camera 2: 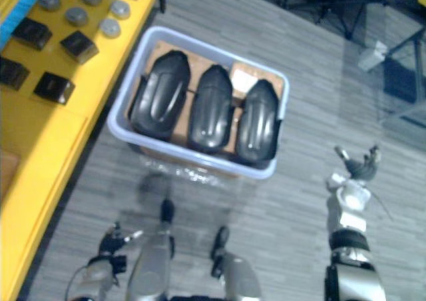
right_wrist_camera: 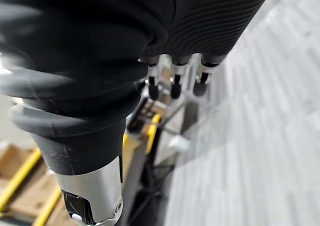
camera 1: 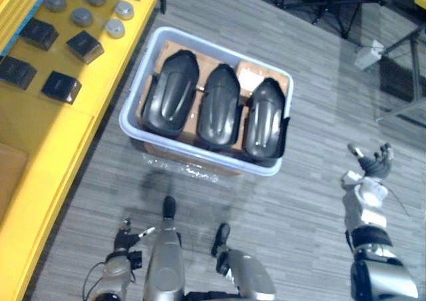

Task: Walk over and take plastic housings, then place them on the shelf

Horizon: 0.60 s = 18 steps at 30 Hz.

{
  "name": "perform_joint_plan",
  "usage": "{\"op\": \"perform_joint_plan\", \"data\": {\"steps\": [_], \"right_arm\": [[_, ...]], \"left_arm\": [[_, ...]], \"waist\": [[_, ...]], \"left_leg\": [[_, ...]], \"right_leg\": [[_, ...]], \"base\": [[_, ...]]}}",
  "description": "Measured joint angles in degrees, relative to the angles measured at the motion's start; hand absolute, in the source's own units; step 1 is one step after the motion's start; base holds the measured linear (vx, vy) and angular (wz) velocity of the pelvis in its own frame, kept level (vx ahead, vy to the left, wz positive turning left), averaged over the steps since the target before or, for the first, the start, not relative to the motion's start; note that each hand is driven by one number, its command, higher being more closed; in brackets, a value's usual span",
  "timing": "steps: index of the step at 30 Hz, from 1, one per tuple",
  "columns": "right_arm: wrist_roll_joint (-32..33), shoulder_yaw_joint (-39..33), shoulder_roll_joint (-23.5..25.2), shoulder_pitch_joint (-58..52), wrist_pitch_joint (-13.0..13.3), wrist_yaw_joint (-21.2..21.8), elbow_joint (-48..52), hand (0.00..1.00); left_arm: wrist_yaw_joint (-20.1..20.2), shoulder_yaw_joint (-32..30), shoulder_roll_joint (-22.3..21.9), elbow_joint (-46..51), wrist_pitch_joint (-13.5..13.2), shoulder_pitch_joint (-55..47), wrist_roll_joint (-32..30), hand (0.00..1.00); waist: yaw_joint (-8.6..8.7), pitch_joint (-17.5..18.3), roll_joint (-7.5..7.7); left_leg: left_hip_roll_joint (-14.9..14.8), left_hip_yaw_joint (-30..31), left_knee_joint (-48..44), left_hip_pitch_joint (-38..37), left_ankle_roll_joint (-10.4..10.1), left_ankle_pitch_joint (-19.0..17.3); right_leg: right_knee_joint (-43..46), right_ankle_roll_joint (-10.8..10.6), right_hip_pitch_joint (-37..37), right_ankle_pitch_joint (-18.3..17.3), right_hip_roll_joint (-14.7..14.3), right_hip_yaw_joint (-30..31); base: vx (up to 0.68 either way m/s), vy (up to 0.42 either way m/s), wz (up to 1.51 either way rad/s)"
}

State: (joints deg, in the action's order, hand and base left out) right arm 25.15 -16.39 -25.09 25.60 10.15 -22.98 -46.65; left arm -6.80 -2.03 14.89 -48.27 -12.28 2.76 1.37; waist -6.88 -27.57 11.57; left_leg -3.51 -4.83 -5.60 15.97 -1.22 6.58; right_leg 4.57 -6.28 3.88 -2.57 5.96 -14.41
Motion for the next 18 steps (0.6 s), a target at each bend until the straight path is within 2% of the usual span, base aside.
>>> {"op": "perform_joint_plan", "data": {"steps": [2, 7, 9, 14, 15, 18], "right_arm": [[-0.1, -0.4, 0.0, 2.2, -0.1, -0.8, -2.7, 0.0], [0.0, 0.4, 0.0, 6.5, -0.9, -0.9, -4.4, 0.0], [0.0, 0.6, 0.0, 7.0, -0.8, -0.7, -4.5, 0.0], [1.2, 3.2, 0.0, 8.3, -0.8, -0.5, -7.0, 0.0], [1.3, 3.2, 0.0, 8.8, -0.8, -0.5, -7.5, 0.0], [1.2, 3.2, 0.0, 9.3, -1.3, -0.8, -8.1, 0.0]], "left_arm": [[1.1, 2.8, 0.7, 1.7, -1.4, 1.6, -3.8, 0.0], [2.1, 5.5, 0.8, 2.7, -1.6, 4.9, -1.7, 0.0], [2.5, 5.6, 0.4, 2.7, -1.5, 5.1, -2.0, 0.0], [1.5, 5.5, 1.1, 2.6, -1.4, 5.1, -1.7, 0.0], [1.0, 5.4, 1.1, 2.6, -1.2, 5.1, -1.6, 0.0], [0.7, 4.9, 1.2, 2.5, -0.7, 5.2, -1.6, 0.0]], "waist": [[0.04, -0.2, 0.37], [-0.18, -0.2, 0.22], [-0.33, -0.2, 0.21], [-0.67, -0.3, 0.11], [-0.78, -0.4, -0.02], [-0.85, -0.5, -0.16]], "left_leg": [[-0.3, 0.2, -2.9, 2.6, 0.8, -0.8], [-1.6, 1.4, -10.7, 6.6, 1.2, -6.0], [-1.9, 2.1, -10.6, 6.6, 1.6, -6.7], [-1.9, 2.5, -9.9, 6.7, 1.6, -6.7], [-1.8, 2.5, -9.9, 6.9, 1.6, -6.7], [-1.8, 2.5, -10.0, 7.5, 1.3, -6.5]], "right_leg": [[-0.2, -1.3, 0.7, 1.0, 0.0, -0.2], [-0.2, -1.2, 0.8, 5.8, -1.5, 0.3], [-0.1, -0.2, 0.8, 7.7, -2.0, 0.3], [-0.1, 0.7, 0.9, 8.3, -2.2, 0.2], [-0.1, 1.8, 1.1, 7.6, -2.2, 0.2], [-0.1, 3.3, 1.6, 6.6, -2.3, 0.2]], "base": [[0.03, 0.013, 0.07], [0.03, 0.062, 0.0], [0.0, 0.096, 0.08], [0.0, 0.016, 0.09], [0.0, 0.0, 0.0], [0.0, -0.052, -0.01]]}}
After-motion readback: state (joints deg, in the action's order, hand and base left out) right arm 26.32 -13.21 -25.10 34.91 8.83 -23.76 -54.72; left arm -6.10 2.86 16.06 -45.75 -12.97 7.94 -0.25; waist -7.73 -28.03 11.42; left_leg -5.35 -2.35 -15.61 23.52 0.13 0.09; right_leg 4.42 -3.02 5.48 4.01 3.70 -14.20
